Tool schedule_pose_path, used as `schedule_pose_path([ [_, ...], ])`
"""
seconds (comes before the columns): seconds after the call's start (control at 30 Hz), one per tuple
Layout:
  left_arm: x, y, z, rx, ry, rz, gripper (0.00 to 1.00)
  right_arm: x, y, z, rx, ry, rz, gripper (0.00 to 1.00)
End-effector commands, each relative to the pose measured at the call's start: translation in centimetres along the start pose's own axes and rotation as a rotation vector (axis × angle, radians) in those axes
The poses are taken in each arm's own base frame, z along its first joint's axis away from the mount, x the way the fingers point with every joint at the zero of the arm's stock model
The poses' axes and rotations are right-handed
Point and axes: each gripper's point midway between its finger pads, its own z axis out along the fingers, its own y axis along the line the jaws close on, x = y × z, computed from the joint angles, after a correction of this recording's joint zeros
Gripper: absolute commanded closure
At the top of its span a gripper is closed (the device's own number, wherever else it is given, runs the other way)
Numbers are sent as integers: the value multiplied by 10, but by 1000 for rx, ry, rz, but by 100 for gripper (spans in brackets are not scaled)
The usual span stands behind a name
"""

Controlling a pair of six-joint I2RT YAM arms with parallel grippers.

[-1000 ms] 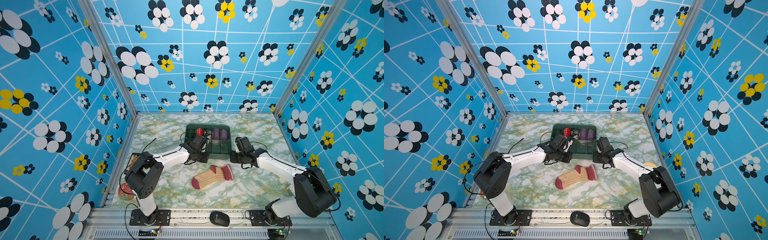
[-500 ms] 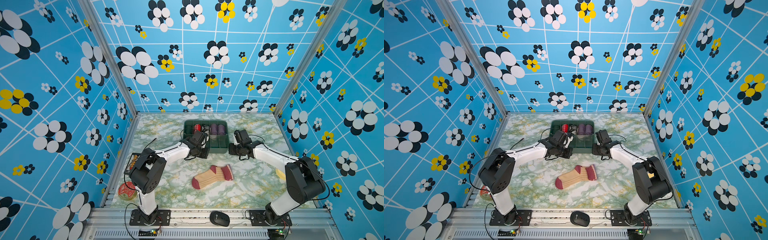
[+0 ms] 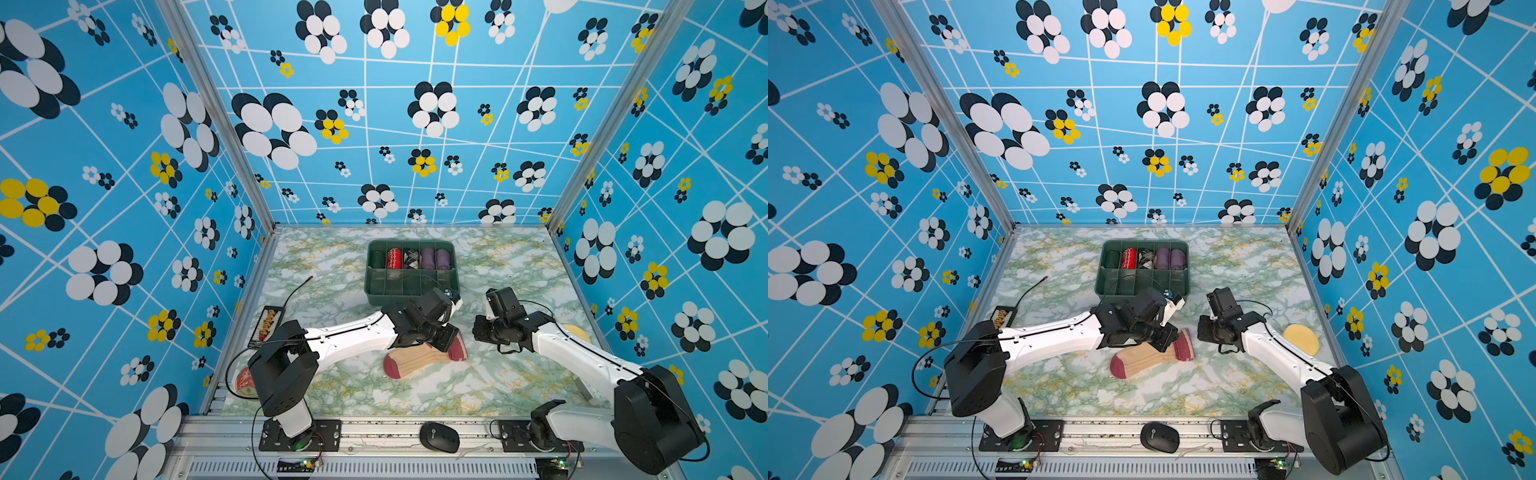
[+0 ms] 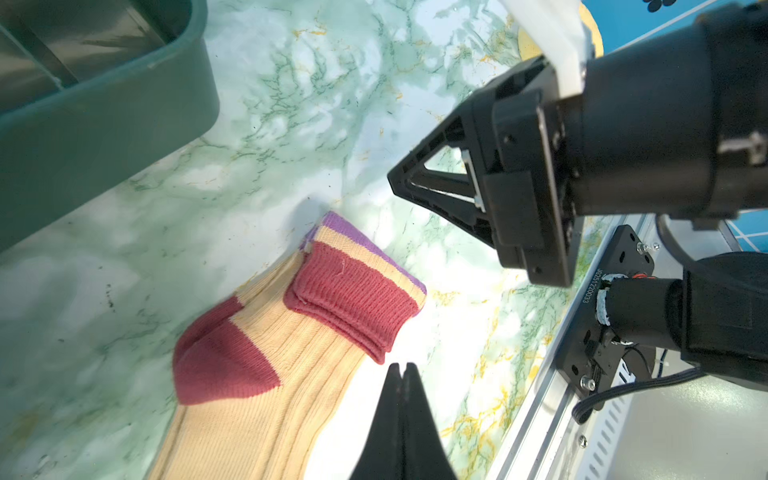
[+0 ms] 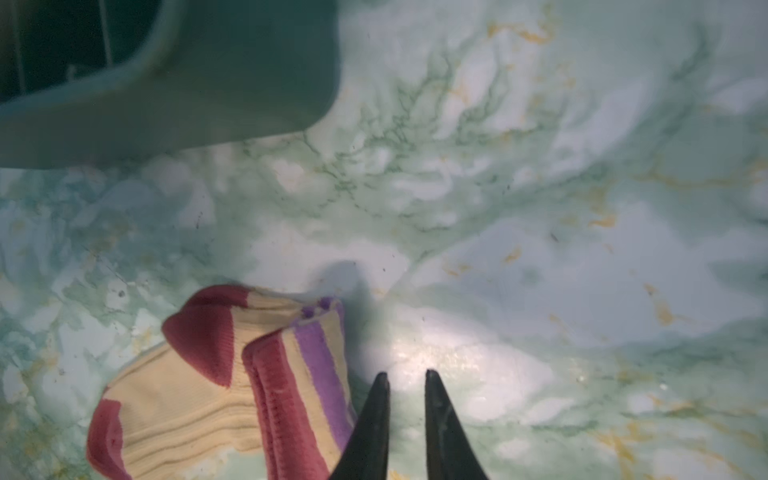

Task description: Roll the socks

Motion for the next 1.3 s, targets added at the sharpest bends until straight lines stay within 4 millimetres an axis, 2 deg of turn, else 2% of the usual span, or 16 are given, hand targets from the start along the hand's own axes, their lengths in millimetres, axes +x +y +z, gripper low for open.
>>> schedule_pose_path([
  [0.0,6,7,16,-29,17,-30,96,13,-1,-5,-11,38,35,82],
  [0.23,19,8,41,-29,80,-42,96,27,0,-3,1,67,28,83],
  [0.4,21,9,46,-34,90,-47,96,35,2,7,9,96,16,83],
  [0.63,30,23,61,-64,121,-61,96,38,7,18,1,117,10,83],
  [0.93,34,44,65,-92,116,-102,96,41,17,26,-59,129,13,83],
  [1.27,40,58,69,-89,114,-152,96,41,33,30,-150,133,18,83],
])
